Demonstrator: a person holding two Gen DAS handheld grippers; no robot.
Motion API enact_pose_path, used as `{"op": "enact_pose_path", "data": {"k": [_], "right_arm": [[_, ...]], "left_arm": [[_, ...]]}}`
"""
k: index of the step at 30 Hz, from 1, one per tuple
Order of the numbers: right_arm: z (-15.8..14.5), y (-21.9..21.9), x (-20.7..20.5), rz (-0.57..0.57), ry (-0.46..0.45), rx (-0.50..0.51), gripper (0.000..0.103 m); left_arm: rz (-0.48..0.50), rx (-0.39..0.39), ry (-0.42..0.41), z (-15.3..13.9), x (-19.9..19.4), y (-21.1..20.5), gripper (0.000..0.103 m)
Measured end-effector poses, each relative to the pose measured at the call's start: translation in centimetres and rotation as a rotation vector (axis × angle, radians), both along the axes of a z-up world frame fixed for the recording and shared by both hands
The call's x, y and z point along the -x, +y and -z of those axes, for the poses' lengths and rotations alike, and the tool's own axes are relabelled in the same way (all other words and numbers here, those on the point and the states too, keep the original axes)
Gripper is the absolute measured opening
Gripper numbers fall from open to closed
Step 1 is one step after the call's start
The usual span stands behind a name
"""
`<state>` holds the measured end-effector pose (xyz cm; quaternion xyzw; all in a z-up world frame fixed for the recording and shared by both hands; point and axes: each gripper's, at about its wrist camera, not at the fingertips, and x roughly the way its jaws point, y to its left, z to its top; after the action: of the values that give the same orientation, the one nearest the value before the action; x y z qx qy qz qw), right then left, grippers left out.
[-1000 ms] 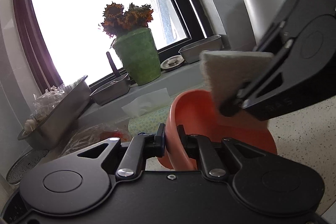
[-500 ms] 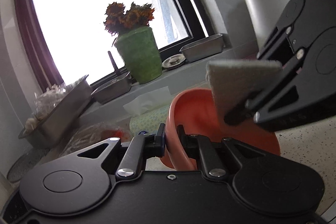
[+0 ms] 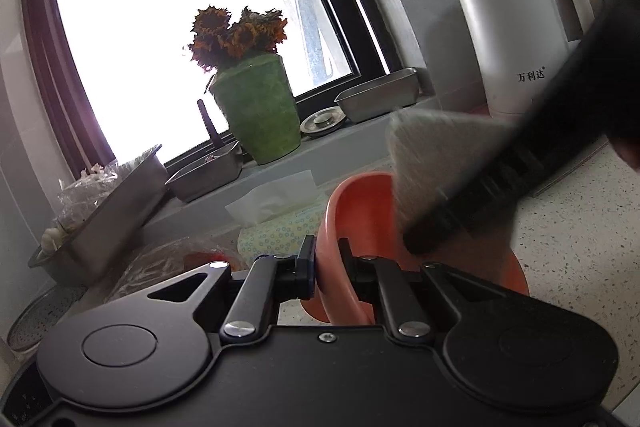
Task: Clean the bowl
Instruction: 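Rub the sponge against the bowl's outer wall with the right gripper while the left gripper tilts the bowl, then scrub the sponge over the bowl's base with the right gripper while the left gripper turns the bowl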
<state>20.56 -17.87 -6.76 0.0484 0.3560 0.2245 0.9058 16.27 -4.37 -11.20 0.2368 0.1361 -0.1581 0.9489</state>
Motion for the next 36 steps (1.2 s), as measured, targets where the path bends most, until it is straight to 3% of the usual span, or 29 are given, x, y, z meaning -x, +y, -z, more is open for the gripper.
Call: {"op": "enact_pose_path", "data": {"k": [8,21,27,36], "right_arm": [[1.0,-1.3,-0.6,0.078,0.028,0.029,0.011],[3.4,-2.2,0.3,0.175,0.279,-0.244,0.011],[2.0,-2.0,0.3,0.115,0.309,-0.121,0.011],[2.1,-1.4,1.1,0.045,0.378,-0.023,0.011]], "left_arm": [[-0.037,0.029,0.021,0.0,-0.6,0.6,0.010],[0.016,-0.007,-0.014,0.2,0.0,-0.4,0.010],[0.053,-0.036,-0.031,0.3,0.7,-0.4,0.010],[0.126,-0.057,-0.049,0.6,1.6,-1.0,0.010]]}}
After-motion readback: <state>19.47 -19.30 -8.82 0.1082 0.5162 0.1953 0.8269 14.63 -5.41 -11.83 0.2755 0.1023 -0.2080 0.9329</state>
